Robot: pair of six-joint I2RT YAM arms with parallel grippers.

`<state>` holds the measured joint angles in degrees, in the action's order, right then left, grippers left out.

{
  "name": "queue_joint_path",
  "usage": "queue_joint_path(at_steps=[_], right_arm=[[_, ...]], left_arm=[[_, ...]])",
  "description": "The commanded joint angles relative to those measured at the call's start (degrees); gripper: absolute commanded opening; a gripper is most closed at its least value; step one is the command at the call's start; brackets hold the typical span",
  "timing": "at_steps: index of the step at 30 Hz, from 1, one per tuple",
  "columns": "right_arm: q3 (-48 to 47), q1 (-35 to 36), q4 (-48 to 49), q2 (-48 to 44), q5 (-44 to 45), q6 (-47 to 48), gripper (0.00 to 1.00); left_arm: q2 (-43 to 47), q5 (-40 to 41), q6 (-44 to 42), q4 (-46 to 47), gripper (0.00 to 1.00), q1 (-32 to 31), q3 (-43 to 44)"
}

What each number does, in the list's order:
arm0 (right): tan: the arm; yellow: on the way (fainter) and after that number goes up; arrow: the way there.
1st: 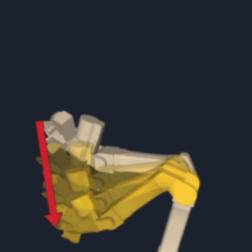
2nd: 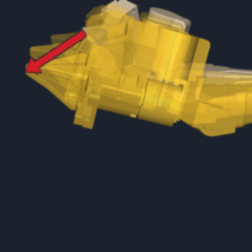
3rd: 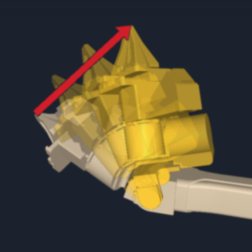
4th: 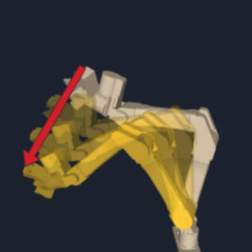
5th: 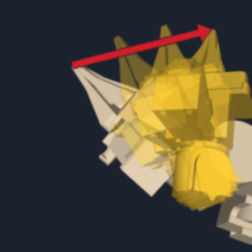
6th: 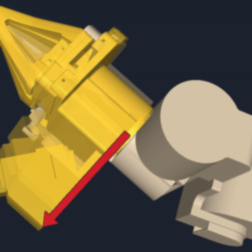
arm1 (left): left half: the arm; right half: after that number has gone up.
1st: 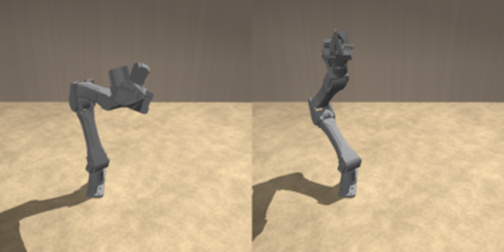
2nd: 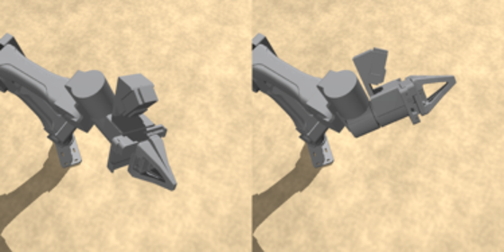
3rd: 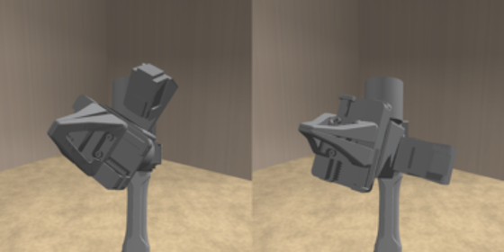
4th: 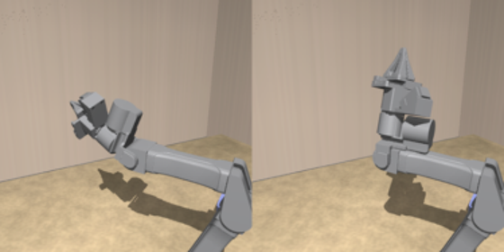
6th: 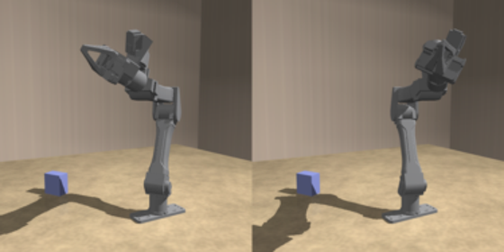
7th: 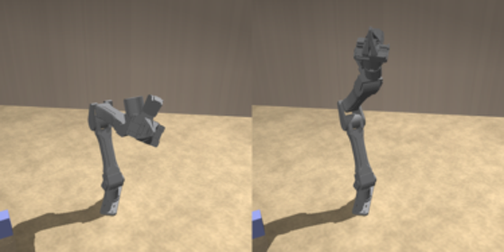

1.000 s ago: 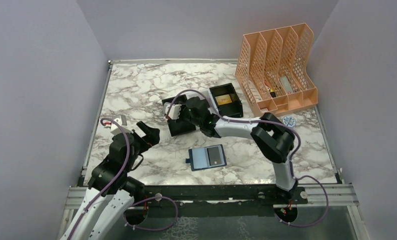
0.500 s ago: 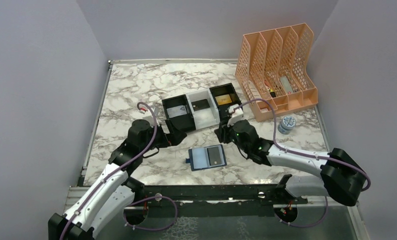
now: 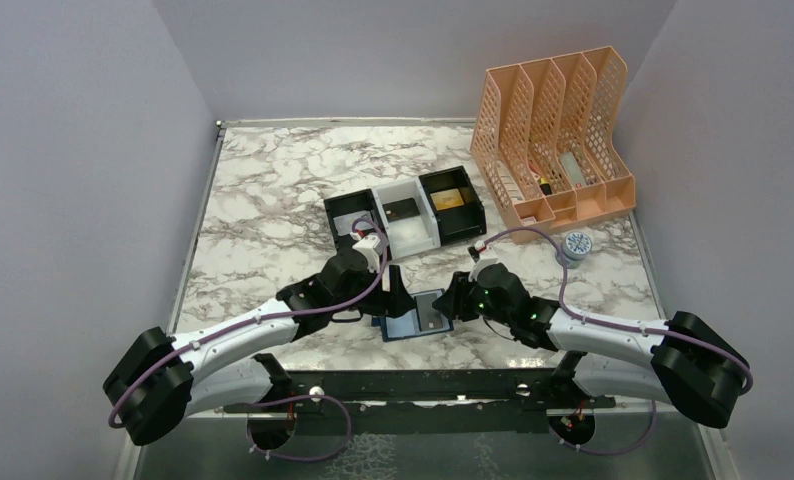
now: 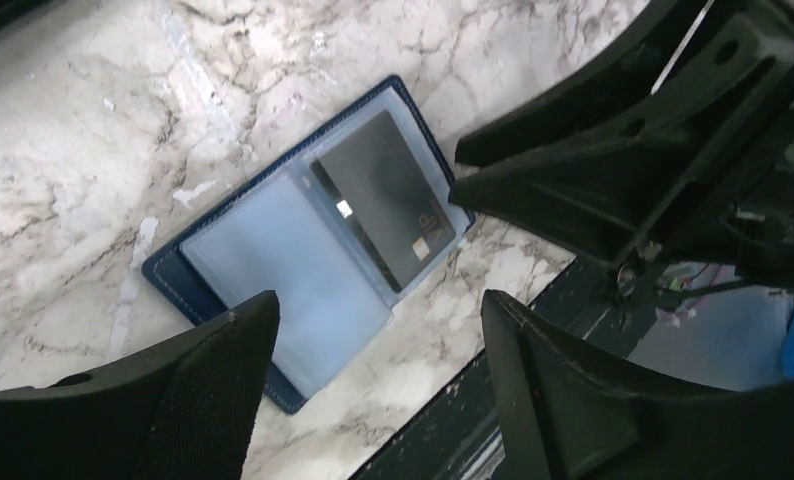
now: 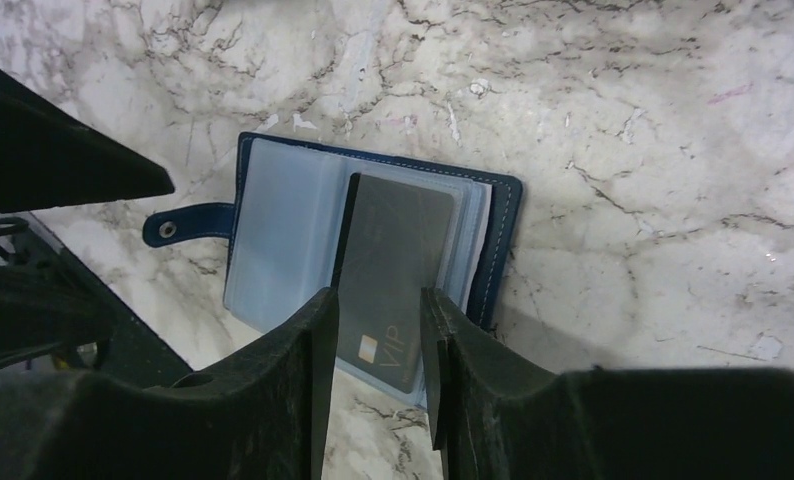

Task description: Take the credit cards out of the card holder

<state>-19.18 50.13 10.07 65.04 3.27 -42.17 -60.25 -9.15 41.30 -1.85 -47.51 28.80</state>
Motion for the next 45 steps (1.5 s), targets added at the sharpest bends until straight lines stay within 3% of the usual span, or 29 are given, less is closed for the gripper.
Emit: queue_joint_path(at_steps=[1,24,36,45], right_arm=[[0.3,-0.2,0.4,-0.5,-4.4,-2.4,0.33],[-2.7,-0.2,-3.4,9.5,-2.1,-2.3,0.17],[-1.6,-0.3,-4.1,9.7,-2.6,-2.8,0.16],[-1.2,-0.3,-3.5,9.9,-3.3,-3.4,0.16]], left_arm=[[-1.8,5.9,4.9,10.3,0.74,-1.2,-1.8],[-19.7,6.0,8.6,19.2,0.44,-6.0,0.8],[-20.3,10.1,15.1,24.1,0.36,-6.8,-5.9],[-22.3,11.4,19.4,32.0,0.24,-6.9,-10.2]])
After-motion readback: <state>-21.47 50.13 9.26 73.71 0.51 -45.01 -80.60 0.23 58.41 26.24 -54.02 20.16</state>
